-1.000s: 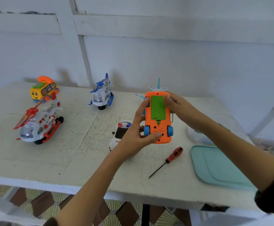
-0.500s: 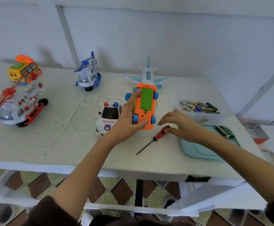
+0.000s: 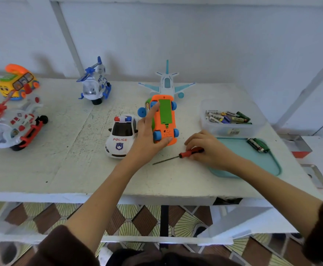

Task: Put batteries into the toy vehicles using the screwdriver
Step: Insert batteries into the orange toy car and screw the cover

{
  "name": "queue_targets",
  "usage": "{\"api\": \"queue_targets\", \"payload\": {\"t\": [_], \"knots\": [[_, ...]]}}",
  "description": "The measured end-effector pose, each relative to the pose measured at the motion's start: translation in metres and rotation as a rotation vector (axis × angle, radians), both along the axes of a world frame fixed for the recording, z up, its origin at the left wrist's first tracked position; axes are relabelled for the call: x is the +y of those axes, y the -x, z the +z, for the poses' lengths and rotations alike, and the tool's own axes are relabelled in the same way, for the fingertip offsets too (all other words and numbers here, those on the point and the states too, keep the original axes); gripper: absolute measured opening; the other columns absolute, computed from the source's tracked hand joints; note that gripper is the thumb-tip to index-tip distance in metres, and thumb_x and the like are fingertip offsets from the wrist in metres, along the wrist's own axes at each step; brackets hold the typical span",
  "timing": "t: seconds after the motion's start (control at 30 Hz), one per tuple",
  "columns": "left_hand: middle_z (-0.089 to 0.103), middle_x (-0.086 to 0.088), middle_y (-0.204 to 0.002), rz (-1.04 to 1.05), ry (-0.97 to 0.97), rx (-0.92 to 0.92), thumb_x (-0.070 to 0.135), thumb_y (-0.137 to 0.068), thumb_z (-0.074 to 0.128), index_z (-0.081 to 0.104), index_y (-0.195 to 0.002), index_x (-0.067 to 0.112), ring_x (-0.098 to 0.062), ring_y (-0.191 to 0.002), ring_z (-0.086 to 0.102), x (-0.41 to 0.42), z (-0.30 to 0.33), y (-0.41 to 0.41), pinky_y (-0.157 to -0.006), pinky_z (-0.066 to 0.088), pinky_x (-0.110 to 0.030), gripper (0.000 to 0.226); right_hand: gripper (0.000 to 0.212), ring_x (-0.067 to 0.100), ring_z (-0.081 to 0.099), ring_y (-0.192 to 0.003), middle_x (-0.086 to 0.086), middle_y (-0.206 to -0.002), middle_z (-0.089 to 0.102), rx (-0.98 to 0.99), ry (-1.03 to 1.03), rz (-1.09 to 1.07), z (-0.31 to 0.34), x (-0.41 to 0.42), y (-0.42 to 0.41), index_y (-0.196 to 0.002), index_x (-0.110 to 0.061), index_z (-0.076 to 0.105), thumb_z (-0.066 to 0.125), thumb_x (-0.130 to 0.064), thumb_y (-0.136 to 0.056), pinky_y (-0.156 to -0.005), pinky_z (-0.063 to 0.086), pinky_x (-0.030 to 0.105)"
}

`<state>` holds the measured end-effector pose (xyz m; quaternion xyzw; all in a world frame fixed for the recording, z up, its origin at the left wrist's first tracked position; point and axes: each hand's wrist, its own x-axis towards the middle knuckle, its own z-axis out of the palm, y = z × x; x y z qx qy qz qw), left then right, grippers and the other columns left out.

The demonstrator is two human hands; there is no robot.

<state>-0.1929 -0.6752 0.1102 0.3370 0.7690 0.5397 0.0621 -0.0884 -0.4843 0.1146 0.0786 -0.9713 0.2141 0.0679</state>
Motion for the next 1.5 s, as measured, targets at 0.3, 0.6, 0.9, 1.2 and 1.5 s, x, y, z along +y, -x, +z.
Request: {"api": "queue_targets", "payload": {"t": [0.3,0.6,0.9,1.2,1.5], "knots": [[0.025,-0.003,-0.137,0.003,0.029,0.062,0.011,-0.085,0.07,0.017,-0.139,0.041,-0.009,-0.118,0.035,0.006,-0.007,-0.004,-0.101,0.04,-0.033,0.081,0.01,0.028,0.06,-0.067,0.003,-0.07,0.065,0.079,0.35,-0.275,0.029,0.01,-0.032,-0.09,-0.018,0.054,0.06,-0.011,-0.086,-0.065,0.047,0.043],[0.021,0.004,-0.13,0.013,0.042,0.066,0.01,-0.084,0.071,0.018,-0.14,0.037,-0.011,-0.12,0.034,0.006,-0.008,-0.005,-0.1,0.038,-0.03,0.082,0.011,0.004,0.044,-0.047,-0.016,-0.057,0.055,0.157,0.254,-0.329,0.03,0.003,-0.034,-0.091,-0.02,0.069,0.061,-0.025,-0.086,-0.05,0.032,0.023],[0.025,-0.01,-0.14,0.017,0.075,0.075,0.011,-0.085,0.07,0.018,-0.14,0.038,-0.013,-0.121,0.035,0.006,-0.004,-0.006,-0.106,0.04,-0.041,0.081,0.011,0.003,0.045,-0.048,-0.017,-0.058,0.055,0.156,0.218,-0.317,0.036,0.0,-0.03,-0.091,-0.018,0.069,0.061,-0.023,-0.087,-0.049,0.031,0.017],[0.024,-0.008,-0.141,0.011,0.07,0.054,0.012,-0.085,0.07,0.016,-0.141,0.04,-0.013,-0.122,0.036,0.007,-0.007,-0.005,-0.104,0.041,-0.036,0.083,0.011,0.006,0.053,-0.054,-0.009,-0.065,0.062,0.173,0.164,-0.285,0.039,-0.001,-0.029,-0.092,-0.016,0.069,0.064,-0.022,-0.085,-0.053,0.04,0.02],[0.027,-0.008,-0.132,0.001,0.068,0.119,0.006,-0.083,0.071,0.023,-0.136,0.036,0.018,-0.102,0.031,0.01,-0.007,-0.007,-0.077,0.029,0.009,0.078,0.039,0.003,0.04,-0.031,0.007,-0.054,0.053,-0.088,0.426,-0.386,0.064,-0.001,-0.025,-0.074,-0.004,0.057,0.044,-0.033,-0.096,-0.036,0.031,0.009]]}}
